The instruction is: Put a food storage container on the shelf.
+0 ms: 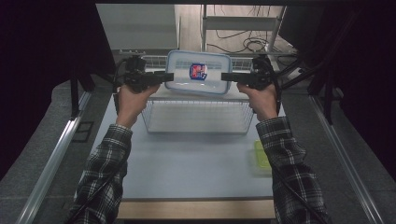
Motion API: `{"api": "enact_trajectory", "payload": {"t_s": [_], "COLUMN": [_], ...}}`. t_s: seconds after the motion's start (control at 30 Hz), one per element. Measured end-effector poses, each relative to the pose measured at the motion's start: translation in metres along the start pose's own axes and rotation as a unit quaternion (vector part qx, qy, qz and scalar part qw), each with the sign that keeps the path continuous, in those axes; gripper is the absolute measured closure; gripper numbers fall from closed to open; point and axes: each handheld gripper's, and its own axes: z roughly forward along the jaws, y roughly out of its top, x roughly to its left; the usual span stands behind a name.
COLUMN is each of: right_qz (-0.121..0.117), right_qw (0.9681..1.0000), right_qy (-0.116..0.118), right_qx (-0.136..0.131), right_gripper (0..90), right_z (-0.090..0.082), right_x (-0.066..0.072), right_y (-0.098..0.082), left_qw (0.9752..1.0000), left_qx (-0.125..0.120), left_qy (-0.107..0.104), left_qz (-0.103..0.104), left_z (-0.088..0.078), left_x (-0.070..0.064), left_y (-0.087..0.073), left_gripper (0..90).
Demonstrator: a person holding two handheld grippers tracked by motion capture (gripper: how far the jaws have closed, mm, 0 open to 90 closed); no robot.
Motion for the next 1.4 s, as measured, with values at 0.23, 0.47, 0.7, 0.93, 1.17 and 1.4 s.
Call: {"api": "enact_trajectory", "payload": {"t_s": [0.23, 0.47, 0.7, 0.93, 1.17, 1.4], "right_qz": [0.014, -0.014, -0.038, -0.049, -0.066, -0.097], "right_qw": [0.9998, 0.9979, 0.9952, 0.9952, 0.9963, 0.9937], "right_qy": [-0.014, -0.064, -0.090, -0.083, -0.050, -0.050], "right_qx": [-0.001, -0.002, -0.010, -0.015, -0.022, -0.025], "right_gripper": [42.1, 45.0, 52.3, 48.7, 36.3, 26.1], "right_z": [0.002, 0.002, 0.002, -0.004, -0.017, -0.023], "right_x": [-0.001, 0.005, 0.010, 0.010, 0.013, 0.019], "right_y": [0.001, 0.002, 0.000, -0.003, -0.013, -0.029], "left_qw": [1.0000, 1.0000, 0.9999, 0.9990, 0.9980, 0.9977], "left_qx": [0.007, 0.001, -0.003, -0.007, -0.006, 0.012], "left_qy": [-0.003, -0.003, 0.013, 0.031, 0.027, 0.021], "left_qz": [-0.003, -0.004, 0.008, 0.032, 0.057, 0.063], "left_z": [0.004, 0.005, 0.003, -0.002, -0.013, -0.022], "left_x": [0.002, 0.000, -0.005, -0.013, -0.022, -0.031], "left_y": [-0.003, -0.002, 0.001, 0.001, -0.010, -0.029], "left_gripper": [50.2, 50.0, 50.9, 45.1, 27.4, 20.8]}}
